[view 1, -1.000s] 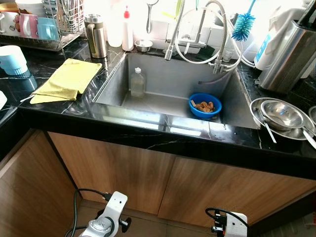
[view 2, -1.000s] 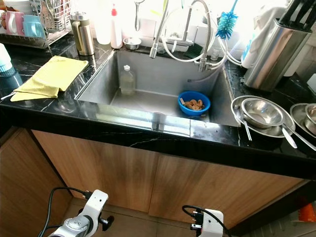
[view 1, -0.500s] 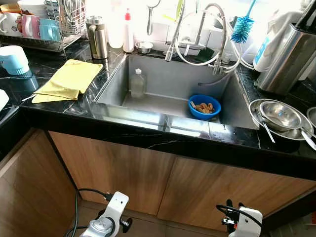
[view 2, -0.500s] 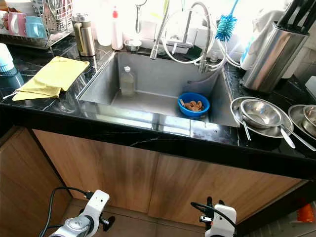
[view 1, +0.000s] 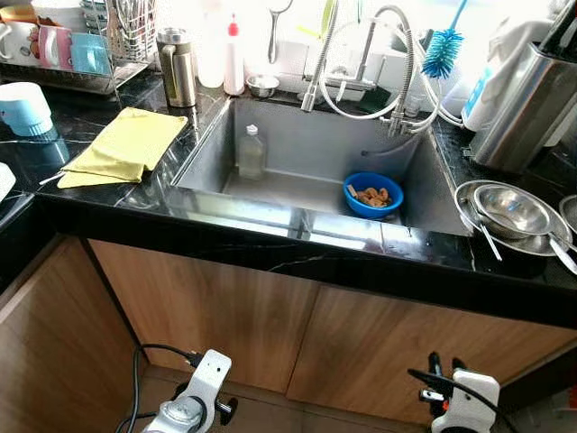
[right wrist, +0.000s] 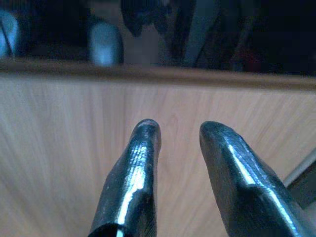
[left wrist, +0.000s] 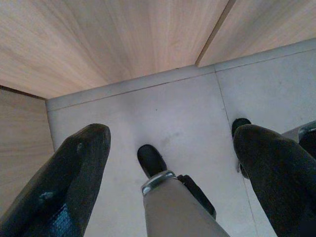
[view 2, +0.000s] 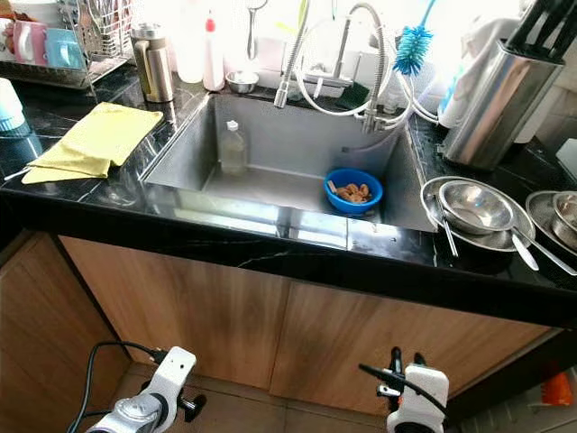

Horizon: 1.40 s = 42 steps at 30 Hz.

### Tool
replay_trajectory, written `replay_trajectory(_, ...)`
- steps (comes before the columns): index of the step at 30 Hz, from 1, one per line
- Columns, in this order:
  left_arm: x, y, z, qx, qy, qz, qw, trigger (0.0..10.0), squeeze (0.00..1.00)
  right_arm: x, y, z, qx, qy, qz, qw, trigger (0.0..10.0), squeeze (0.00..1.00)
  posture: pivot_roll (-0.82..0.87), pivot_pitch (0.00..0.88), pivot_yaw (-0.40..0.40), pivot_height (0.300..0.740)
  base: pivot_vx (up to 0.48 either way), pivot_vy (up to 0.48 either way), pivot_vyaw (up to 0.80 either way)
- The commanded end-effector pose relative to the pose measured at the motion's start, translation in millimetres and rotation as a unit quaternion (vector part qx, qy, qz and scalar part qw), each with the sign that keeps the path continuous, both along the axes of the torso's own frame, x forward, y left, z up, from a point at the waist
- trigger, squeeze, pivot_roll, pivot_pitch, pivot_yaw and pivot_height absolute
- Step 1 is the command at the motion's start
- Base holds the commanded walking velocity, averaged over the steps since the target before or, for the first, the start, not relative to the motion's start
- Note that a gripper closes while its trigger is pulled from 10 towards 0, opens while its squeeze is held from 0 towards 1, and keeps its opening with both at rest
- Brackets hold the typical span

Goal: Kitchen organization

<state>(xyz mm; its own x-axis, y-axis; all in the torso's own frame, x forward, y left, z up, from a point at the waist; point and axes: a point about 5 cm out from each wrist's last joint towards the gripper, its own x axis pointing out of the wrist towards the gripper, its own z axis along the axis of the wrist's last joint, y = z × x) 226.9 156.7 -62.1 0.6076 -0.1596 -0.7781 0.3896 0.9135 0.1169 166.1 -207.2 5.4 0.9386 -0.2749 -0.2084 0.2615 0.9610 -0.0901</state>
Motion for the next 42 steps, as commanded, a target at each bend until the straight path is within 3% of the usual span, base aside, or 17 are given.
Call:
replay_trajectory(1,-1.1,-2.6,-1,0.003,0.004,-0.011,1.000,10.0,0.00,1.2,-8.2,9,-0.004,-0.013,-0.021,1.000,10.0,0.00,0.11,0.044,-0.122,0.736,0.000,0.000,0.00)
replay_trajectory(14,-2.1,-1.5,-2,0.005,0.005,-0.009,1.000,10.0,0.00,29.3,-11.6,48,-0.023,-0.071,-0.011,0.997,10.0,0.00,0.11,0.038,-0.119,0.736,0.000,0.000,0.00)
replay_trajectory(20,-3.8,-4.1,-3,0.005,0.008,-0.014,1.000,10.0,0.00,50.9,-15.5,59,-0.027,-0.091,-0.008,0.995,10.0,0.00,0.12,0.023,-0.113,0.736,0.000,0.000,0.00)
replay_trajectory(29,-6.0,-4.7,-4,0.005,0.010,-0.014,1.000,10.0,0.00,61.8,-15.2,65,-0.026,-0.100,-0.006,0.995,10.0,0.00,0.13,0.004,-0.118,0.736,0.000,0.000,0.00)
replay_trajectory(30,-6.1,-4.7,-4,0.005,0.010,-0.014,1.000,10.0,0.00,62.3,-14.2,65,-0.023,-0.101,-0.005,0.995,10.0,0.68,0.13,0.007,-0.117,0.736,0.000,0.000,0.00)
replay_trajectory(31,-6.3,-4.6,-4,0.005,0.010,-0.014,1.000,10.0,0.00,62.6,-13.4,65,-0.023,-0.101,-0.007,0.995,10.0,1.00,0.12,0.008,-0.117,0.736,0.000,0.000,0.00)
replay_trajectory(40,-5.2,-4.7,-4,0.004,0.009,-0.013,1.000,10.0,0.00,67.3,-28.4,76,-0.039,-0.120,-0.043,0.991,10.0,1.00,0.12,0.037,-0.111,0.736,0.000,0.000,0.00)
replay_trajectory(41,-5.2,-4.6,-4,0.004,0.010,-0.013,1.000,10.0,0.00,68.0,-30.1,76,-0.042,-0.120,-0.046,0.991,10.0,0.75,0.12,0.040,-0.110,0.736,0.000,0.000,0.00)
replay_trajectory(42,-5.2,-4.6,-4,0.004,0.010,-0.013,1.000,10.0,0.00,68.4,-30.3,77,-0.043,-0.121,-0.045,0.991,10.0,0.75,0.12,0.040,-0.110,0.736,0.000,0.000,0.00)
